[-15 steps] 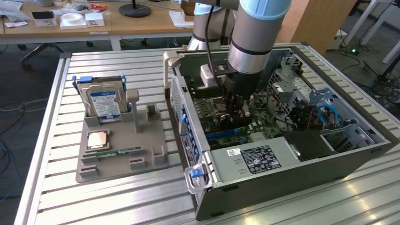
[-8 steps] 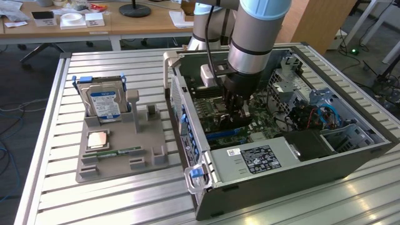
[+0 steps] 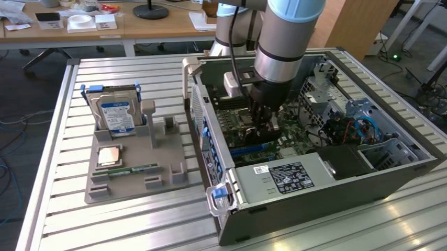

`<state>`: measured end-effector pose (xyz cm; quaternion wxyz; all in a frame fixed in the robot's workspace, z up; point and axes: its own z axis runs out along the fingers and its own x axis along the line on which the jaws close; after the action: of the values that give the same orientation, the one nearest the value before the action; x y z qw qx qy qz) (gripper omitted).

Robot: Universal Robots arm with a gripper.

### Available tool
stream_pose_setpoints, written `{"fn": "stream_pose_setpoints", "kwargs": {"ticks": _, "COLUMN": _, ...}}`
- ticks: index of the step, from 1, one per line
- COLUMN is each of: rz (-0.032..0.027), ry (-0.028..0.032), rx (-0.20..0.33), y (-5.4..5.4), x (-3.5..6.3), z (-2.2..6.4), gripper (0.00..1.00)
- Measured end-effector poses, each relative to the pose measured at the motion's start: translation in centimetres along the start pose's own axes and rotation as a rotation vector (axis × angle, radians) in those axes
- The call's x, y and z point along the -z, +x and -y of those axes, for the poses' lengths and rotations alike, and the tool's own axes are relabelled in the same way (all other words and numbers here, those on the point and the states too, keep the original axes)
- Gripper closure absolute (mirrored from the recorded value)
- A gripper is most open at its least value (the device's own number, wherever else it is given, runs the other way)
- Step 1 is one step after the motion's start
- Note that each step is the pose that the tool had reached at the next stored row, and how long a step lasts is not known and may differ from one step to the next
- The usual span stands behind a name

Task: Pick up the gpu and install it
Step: 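Insert the gpu into the slot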

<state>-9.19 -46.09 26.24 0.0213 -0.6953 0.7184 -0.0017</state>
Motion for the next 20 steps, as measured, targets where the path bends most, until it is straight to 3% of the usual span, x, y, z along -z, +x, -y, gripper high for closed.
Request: {"fn": "stream_pose_setpoints", "kwargs": {"ticks": 20, "rz": -0.0002, "ry": -0.0008, "rx": 0.000, "y": 0.03, "x": -0.70, "z": -0.09, "gripper": 0.73}}
